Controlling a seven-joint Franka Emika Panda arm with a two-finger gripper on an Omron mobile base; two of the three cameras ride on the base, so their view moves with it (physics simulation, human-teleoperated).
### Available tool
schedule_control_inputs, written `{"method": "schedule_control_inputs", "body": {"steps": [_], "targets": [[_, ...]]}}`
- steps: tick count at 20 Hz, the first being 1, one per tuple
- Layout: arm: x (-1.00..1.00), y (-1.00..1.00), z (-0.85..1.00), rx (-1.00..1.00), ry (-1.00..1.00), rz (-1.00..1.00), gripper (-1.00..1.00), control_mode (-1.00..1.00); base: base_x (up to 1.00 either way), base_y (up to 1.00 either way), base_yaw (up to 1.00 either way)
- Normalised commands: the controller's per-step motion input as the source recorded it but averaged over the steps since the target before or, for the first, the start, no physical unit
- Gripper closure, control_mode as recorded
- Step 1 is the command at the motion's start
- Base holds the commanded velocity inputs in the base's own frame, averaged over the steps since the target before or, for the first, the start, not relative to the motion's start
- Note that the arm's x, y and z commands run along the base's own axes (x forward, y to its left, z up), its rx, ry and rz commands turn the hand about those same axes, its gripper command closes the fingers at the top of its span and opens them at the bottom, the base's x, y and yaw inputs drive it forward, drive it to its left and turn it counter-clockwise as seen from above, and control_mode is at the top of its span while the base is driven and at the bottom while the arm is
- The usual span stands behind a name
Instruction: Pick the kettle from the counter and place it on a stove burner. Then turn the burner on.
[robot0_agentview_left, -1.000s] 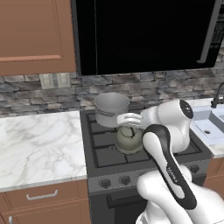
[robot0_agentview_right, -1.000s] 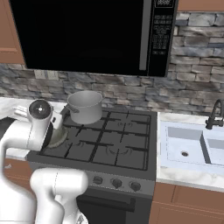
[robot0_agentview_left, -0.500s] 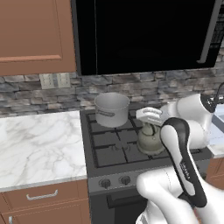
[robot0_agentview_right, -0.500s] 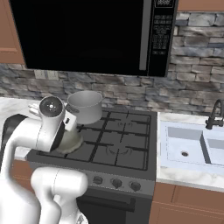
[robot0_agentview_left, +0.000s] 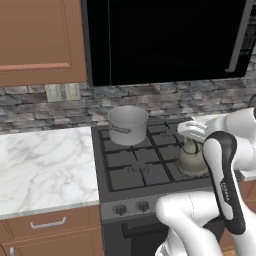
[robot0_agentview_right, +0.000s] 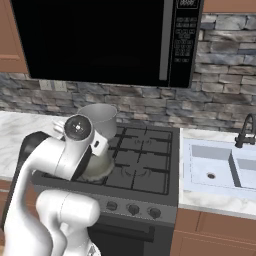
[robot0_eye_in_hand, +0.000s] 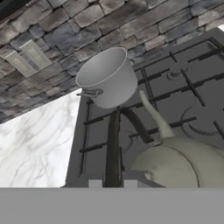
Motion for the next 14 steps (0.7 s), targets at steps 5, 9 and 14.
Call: {"method": "schedule_control_inputs", "body": {"steps": [5, 9, 14], "targets": [[0.0, -0.41, 0.0, 0.02, -0.05, 0.0, 1.0, -1.0, 0.0, 0.0, 0.0], [0.0, -0.44, 0.0, 0.09, -0.01, 0.0, 1.0, -1.0, 0.0, 0.0, 0.0], [0.0, -0.46, 0.0, 0.14, 0.0, 0.0, 1.0, -1.0, 0.0, 0.0, 0.0]]}}
